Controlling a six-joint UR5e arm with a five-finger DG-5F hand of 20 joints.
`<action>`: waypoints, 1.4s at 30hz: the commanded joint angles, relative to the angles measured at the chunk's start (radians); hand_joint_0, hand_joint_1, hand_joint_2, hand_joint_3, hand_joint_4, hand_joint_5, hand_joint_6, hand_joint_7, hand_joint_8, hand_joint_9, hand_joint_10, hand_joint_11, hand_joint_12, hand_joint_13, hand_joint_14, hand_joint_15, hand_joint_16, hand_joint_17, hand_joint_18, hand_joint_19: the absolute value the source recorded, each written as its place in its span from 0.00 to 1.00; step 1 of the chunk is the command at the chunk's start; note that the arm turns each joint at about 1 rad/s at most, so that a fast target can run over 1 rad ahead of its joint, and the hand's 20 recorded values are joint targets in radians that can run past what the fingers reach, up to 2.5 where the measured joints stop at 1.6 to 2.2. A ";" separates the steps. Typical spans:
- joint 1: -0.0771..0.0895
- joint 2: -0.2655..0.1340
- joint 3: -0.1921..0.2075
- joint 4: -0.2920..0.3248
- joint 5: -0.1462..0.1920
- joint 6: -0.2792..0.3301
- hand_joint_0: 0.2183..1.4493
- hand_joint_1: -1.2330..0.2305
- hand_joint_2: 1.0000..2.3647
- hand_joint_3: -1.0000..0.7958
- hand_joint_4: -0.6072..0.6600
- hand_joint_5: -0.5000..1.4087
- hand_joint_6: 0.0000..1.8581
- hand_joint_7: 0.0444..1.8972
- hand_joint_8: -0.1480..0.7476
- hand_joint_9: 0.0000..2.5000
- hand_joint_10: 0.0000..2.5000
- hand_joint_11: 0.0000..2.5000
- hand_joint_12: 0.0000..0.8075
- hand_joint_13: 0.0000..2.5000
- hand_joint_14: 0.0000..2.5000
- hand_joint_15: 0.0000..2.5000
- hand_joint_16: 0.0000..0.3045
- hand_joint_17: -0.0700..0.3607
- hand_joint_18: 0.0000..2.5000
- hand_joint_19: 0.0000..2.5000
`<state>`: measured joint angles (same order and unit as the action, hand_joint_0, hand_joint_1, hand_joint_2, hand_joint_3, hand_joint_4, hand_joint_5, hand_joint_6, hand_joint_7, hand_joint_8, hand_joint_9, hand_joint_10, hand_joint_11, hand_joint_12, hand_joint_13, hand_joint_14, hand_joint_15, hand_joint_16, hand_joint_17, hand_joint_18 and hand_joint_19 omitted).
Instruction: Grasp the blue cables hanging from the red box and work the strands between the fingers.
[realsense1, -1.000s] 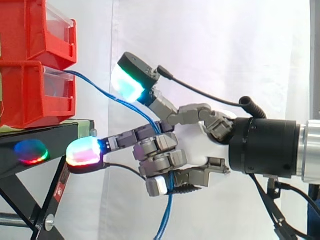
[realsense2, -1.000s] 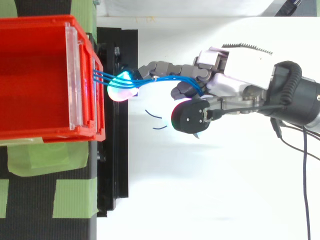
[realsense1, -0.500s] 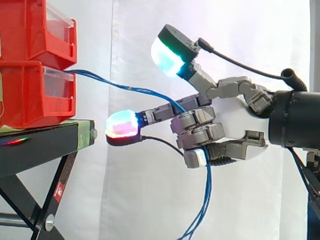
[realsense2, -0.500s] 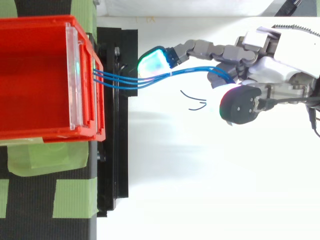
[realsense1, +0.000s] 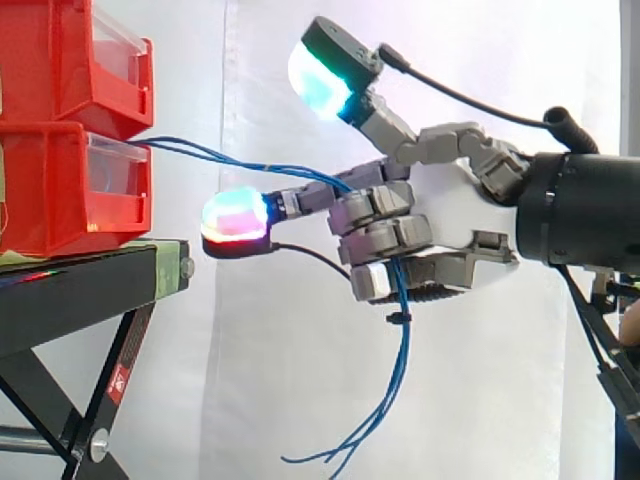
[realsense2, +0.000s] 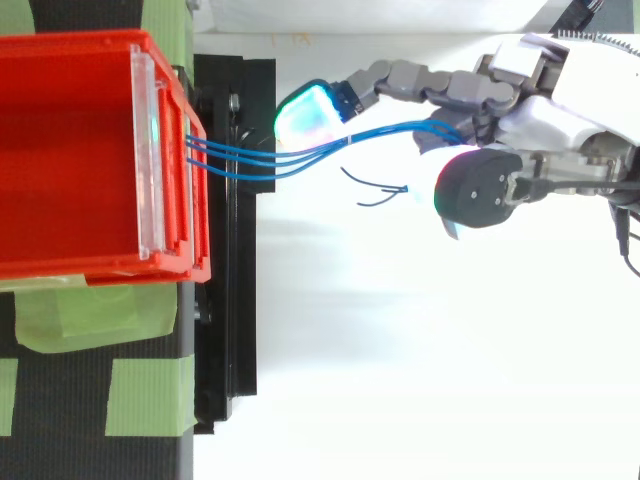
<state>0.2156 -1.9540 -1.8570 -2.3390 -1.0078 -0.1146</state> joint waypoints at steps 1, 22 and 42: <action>-0.001 0.000 0.025 -0.039 0.002 -0.005 0.43 0.49 0.00 0.00 0.77 0.33 0.01 0.44 0.65 0.30 1.00 0.99 0.65 0.41 1.00 0.66 0.20 0.48 0.56 0.32; -0.001 0.000 0.029 -0.204 0.002 -0.005 0.43 0.49 0.00 0.00 0.77 0.32 0.01 0.44 0.65 0.29 1.00 0.98 0.64 0.41 1.00 0.66 0.20 0.48 0.56 0.33; -0.001 0.000 0.030 -0.206 0.002 -0.007 0.43 0.49 0.00 0.00 0.77 0.32 0.01 0.44 0.65 0.29 1.00 0.98 0.64 0.40 1.00 0.66 0.19 0.47 0.55 0.33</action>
<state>0.2150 -1.9541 -1.8283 -2.5438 -1.0063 -0.1205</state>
